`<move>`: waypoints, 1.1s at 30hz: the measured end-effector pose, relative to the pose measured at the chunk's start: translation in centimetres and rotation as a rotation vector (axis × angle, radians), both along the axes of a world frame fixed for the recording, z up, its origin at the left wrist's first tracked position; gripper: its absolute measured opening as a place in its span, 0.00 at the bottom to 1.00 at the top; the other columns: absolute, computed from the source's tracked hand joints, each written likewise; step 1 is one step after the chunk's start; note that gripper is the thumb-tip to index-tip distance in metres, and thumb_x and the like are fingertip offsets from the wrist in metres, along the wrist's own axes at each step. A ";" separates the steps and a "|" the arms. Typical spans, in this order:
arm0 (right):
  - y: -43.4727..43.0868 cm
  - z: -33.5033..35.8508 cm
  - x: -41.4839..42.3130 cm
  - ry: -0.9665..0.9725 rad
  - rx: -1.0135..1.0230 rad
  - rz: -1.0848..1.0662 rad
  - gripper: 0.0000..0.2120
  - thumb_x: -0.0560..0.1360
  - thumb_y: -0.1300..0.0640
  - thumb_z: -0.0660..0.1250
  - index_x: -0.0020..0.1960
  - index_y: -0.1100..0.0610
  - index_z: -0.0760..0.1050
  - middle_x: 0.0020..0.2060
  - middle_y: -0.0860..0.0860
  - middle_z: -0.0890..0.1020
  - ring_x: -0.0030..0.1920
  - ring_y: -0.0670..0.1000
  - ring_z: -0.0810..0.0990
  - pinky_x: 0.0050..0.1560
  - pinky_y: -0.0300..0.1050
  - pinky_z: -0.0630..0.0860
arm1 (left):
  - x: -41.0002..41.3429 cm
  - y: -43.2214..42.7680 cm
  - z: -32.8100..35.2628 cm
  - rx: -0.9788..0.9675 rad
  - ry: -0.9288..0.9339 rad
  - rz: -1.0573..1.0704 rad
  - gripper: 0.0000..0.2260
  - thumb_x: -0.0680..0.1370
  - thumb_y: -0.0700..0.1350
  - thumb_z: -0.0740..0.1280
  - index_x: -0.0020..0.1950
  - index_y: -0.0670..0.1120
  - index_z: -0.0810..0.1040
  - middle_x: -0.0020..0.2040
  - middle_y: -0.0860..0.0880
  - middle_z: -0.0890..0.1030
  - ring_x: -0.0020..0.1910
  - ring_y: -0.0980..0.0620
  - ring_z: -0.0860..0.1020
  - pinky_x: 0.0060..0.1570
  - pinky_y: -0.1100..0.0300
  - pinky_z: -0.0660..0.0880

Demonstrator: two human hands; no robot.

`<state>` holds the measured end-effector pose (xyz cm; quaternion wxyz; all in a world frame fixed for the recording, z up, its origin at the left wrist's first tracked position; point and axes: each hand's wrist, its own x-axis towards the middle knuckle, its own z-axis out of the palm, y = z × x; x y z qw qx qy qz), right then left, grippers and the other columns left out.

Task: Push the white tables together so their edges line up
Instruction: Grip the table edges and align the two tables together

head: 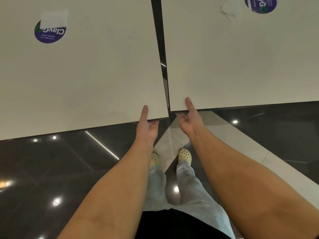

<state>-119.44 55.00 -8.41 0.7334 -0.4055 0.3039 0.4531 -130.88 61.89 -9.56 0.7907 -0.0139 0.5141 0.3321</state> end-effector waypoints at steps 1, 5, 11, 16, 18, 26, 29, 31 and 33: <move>-0.5 -0.1 -0.1 0.004 0.005 0.004 0.14 0.72 0.62 0.70 0.56 0.61 0.73 0.46 0.59 0.84 0.45 0.56 0.84 0.40 0.51 0.82 | 0.0 0.0 -0.1 0.001 -0.001 -0.005 0.10 0.72 0.39 0.72 0.52 0.41 0.76 0.52 0.40 0.81 0.53 0.43 0.79 0.58 0.45 0.74; -1.8 -0.5 -0.1 0.003 0.006 0.024 0.14 0.72 0.64 0.70 0.56 0.62 0.73 0.45 0.60 0.84 0.45 0.57 0.84 0.40 0.51 0.82 | 0.0 -0.1 -0.1 0.008 -0.016 -0.016 0.09 0.73 0.39 0.70 0.52 0.42 0.76 0.57 0.40 0.79 0.56 0.43 0.78 0.61 0.44 0.72; -5.3 -1.8 -0.1 0.005 -0.020 0.062 0.21 0.69 0.63 0.72 0.60 0.61 0.72 0.50 0.59 0.83 0.50 0.57 0.83 0.50 0.54 0.80 | -0.2 -0.3 0.1 0.014 -0.022 -0.030 0.09 0.74 0.39 0.70 0.53 0.41 0.75 0.56 0.40 0.80 0.56 0.43 0.78 0.60 0.44 0.72; -4.3 -1.4 -0.1 0.011 0.003 0.058 0.24 0.68 0.63 0.73 0.63 0.61 0.70 0.54 0.60 0.81 0.51 0.57 0.82 0.50 0.54 0.80 | -0.1 -0.3 0.3 0.015 -0.007 -0.039 0.10 0.74 0.39 0.69 0.54 0.42 0.75 0.54 0.40 0.80 0.56 0.43 0.78 0.60 0.45 0.73; -3.3 -1.3 -0.5 0.016 0.006 0.068 0.24 0.69 0.63 0.72 0.63 0.62 0.70 0.55 0.60 0.81 0.51 0.57 0.82 0.50 0.55 0.80 | -0.1 -0.4 0.3 0.028 -0.003 -0.046 0.09 0.74 0.38 0.69 0.54 0.41 0.75 0.55 0.40 0.80 0.56 0.43 0.78 0.59 0.46 0.73; -2.9 -1.8 -0.9 0.017 0.028 0.084 0.24 0.69 0.64 0.72 0.63 0.64 0.71 0.53 0.60 0.82 0.51 0.57 0.82 0.52 0.54 0.79 | -1.0 -0.7 0.1 0.006 -0.024 -0.042 0.11 0.74 0.36 0.69 0.55 0.40 0.75 0.57 0.39 0.79 0.56 0.43 0.78 0.59 0.46 0.73; -2.9 -1.7 -1.1 0.007 0.039 0.086 0.27 0.67 0.64 0.74 0.63 0.63 0.70 0.54 0.60 0.81 0.52 0.57 0.82 0.52 0.54 0.79 | -2.1 -1.3 0.2 -0.001 -0.033 -0.043 0.11 0.73 0.36 0.69 0.55 0.40 0.75 0.58 0.40 0.79 0.56 0.44 0.79 0.59 0.46 0.73; -2.9 -1.6 -1.1 -0.005 0.039 0.081 0.29 0.66 0.63 0.74 0.64 0.62 0.69 0.54 0.60 0.82 0.51 0.57 0.82 0.51 0.54 0.80 | -2.3 -1.6 0.3 -0.002 -0.029 -0.048 0.12 0.73 0.36 0.69 0.56 0.40 0.75 0.58 0.40 0.79 0.57 0.44 0.78 0.60 0.47 0.73; -3.0 -1.7 -1.3 -0.008 0.031 0.066 0.28 0.66 0.63 0.74 0.64 0.63 0.69 0.53 0.60 0.82 0.51 0.57 0.82 0.49 0.53 0.80 | -2.1 -1.6 0.4 -0.011 -0.017 -0.043 0.11 0.73 0.36 0.69 0.55 0.40 0.75 0.58 0.39 0.79 0.57 0.44 0.78 0.60 0.47 0.73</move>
